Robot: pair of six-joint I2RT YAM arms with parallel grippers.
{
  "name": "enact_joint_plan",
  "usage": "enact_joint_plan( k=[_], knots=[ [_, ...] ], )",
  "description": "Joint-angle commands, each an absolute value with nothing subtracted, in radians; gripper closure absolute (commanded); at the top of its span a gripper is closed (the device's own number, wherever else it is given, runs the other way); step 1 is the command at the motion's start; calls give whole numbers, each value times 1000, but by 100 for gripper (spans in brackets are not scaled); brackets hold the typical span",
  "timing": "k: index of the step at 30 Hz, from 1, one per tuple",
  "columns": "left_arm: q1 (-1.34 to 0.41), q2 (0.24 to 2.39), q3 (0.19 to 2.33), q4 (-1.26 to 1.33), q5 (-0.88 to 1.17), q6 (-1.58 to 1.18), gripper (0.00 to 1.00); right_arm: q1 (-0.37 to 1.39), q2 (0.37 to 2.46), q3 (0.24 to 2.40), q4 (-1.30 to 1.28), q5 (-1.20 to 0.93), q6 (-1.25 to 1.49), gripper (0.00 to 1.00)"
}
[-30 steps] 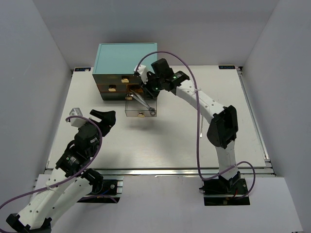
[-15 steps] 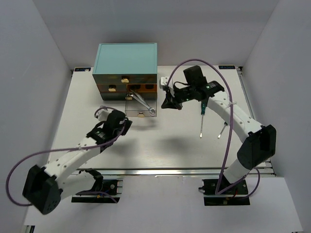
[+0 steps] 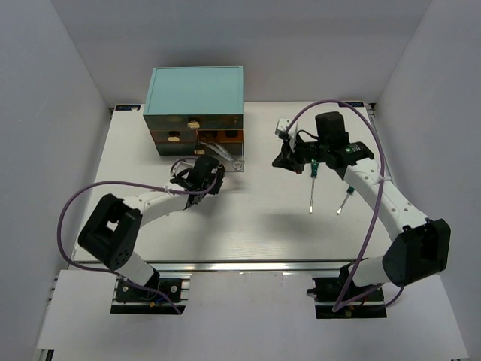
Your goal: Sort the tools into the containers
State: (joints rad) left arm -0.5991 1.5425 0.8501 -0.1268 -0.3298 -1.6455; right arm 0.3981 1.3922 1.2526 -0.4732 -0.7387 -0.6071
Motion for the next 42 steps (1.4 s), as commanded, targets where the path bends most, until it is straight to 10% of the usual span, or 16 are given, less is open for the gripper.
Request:
enact_joint_plan(
  k=[1,19,21,26,28,32,42],
  knots=[
    [-581,1569,949,-17,-382,-1684,55,373,1350,1212,-423,-739,-578,98],
    [-416,1856,1212,63,-288,-1609,35,314,1293,1088,-410,-735,-569,98],
    [-410,1861,1213,78,-275,-1594,43,311,1289,1078,-411,-733,-571,98],
    [-408,1815,1139,86,-226,-1563,97,304,1273,1043,-414,-739,-580,98],
    [-408,1783,1095,78,-218,-1559,99,302,1272,1035,-414,-739,-583,98],
    [-408,1666,985,23,-250,-1554,95,299,1275,1019,-414,-738,-586,98],
    [-287,1673,836,153,-247,-1552,49,295,1310,1031,-429,-741,-607,98]
  ],
)
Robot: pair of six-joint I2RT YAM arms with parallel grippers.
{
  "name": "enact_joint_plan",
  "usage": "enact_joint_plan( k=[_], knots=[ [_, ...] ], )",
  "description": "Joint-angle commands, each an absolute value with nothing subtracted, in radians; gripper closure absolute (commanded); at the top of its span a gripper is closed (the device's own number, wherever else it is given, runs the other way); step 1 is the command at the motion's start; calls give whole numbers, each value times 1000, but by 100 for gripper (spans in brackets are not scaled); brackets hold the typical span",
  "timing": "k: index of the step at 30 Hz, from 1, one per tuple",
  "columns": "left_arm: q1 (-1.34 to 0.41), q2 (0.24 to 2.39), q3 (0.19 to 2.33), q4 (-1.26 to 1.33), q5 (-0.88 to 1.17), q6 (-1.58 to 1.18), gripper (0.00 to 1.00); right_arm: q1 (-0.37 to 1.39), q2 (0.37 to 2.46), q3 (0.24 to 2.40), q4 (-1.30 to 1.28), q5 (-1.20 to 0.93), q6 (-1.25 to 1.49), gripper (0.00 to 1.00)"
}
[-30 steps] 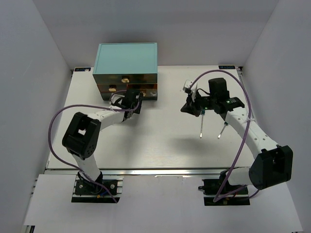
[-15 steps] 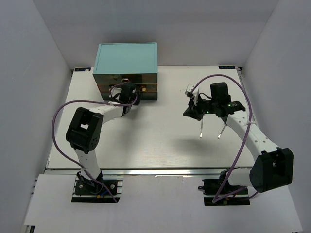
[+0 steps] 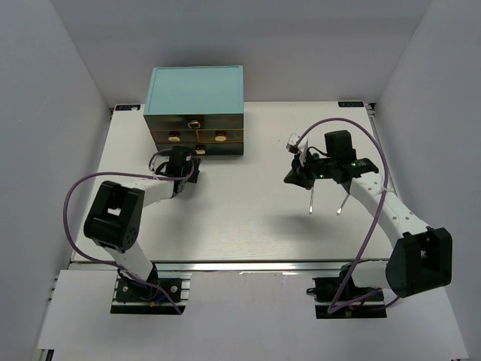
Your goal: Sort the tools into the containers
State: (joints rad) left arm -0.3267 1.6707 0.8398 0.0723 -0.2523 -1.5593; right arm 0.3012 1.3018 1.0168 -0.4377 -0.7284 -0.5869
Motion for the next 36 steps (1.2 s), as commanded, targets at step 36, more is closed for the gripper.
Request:
enact_joint_plan(
  k=[36],
  knots=[
    [-212,1892,1017,167,-126,-1508,79,279,1339,1029,-462,-712,-638,99]
  ],
)
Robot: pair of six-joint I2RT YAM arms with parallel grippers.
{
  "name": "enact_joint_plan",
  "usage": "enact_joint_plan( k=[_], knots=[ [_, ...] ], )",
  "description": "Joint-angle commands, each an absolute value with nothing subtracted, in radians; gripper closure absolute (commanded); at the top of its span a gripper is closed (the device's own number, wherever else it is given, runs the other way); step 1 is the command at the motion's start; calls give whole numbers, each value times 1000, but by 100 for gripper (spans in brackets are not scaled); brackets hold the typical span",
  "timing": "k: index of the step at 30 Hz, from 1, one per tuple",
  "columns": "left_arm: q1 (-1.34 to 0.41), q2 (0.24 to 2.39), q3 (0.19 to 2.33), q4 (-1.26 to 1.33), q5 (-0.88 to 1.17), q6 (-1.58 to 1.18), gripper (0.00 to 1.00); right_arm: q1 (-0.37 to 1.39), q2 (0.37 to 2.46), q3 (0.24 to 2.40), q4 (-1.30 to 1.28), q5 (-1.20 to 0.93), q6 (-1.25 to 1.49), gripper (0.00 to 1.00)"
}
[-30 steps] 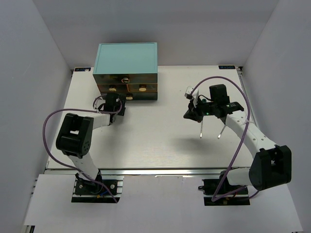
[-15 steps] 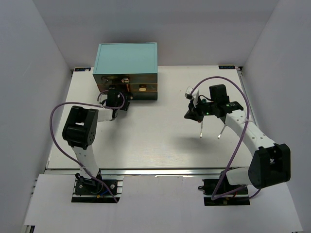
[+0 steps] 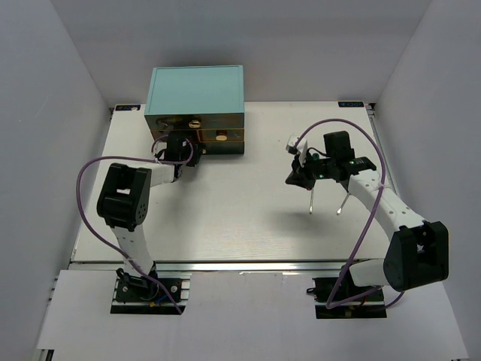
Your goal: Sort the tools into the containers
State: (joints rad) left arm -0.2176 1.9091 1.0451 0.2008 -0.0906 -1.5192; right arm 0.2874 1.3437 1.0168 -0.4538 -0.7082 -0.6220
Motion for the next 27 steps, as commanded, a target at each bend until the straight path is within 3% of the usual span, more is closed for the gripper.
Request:
enact_joint_plan(
  k=[1,17,21,23,24,25,26,27],
  knots=[
    [-213,1869,1000,169,-126,-1509,80,279,1341,1029,-463,-713,-637,99],
    [-247,1477,629,52,-112,-1511,84,276,1341,1034,-456,-710,-634,99],
    [-265,1378,566,8,-114,-1514,83,275,1344,1025,-414,-664,-585,95],
    [-265,1329,542,-23,-121,-1517,79,275,1345,1014,-384,-608,-519,90],
    [-265,1313,534,-25,-126,-1517,75,275,1348,1008,-362,-577,-485,80],
    [-265,1286,532,-37,-130,-1513,70,275,1350,1000,-313,-490,-441,77],
    [-265,1273,532,-41,-135,-1511,56,275,1353,997,-292,-435,-357,74],
    [-265,1263,538,-47,-133,-1506,49,275,1365,997,-276,-379,-313,63]
  ],
)
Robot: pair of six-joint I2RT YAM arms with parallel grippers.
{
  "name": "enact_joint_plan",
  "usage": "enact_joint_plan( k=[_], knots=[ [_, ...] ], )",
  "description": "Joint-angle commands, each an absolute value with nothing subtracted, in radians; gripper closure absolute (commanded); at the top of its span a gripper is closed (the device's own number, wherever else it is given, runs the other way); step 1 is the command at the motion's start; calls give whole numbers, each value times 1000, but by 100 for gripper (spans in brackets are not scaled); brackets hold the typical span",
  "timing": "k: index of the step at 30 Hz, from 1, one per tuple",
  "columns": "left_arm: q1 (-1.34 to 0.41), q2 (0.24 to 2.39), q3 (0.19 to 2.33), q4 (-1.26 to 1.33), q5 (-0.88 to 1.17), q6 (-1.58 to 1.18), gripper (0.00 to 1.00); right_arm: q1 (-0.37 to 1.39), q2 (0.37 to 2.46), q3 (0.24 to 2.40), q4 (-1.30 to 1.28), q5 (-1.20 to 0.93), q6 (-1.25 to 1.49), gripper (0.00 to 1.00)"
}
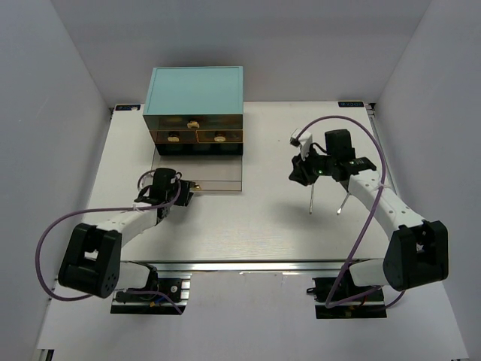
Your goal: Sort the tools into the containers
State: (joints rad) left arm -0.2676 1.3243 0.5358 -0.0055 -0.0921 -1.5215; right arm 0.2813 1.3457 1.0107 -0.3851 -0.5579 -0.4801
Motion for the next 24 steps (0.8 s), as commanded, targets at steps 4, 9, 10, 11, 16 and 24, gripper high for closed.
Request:
enact_joint_plan(
  k=[4,9,10,11,16,24],
  knots=[
    [-265,1210,583,-116,-129,-1438,27,265,1430,1029,-268,-100,-157,46],
    [-265,1071,595,-175,-143,-1333,19,236,1538,1088,-327,-6,-40,35],
    [-265,1040,580,-182,-146,-1300,19,235,1555,1092,-328,26,-35,36],
    [-265,1008,569,-186,-150,-1280,20,233,1587,1097,-321,50,-25,36],
    [-265,749,514,-299,-250,-1212,26,221,1695,1167,-307,123,-8,40],
    [-265,437,460,-478,-331,-1197,27,193,1933,1342,-344,169,67,45]
  ],
)
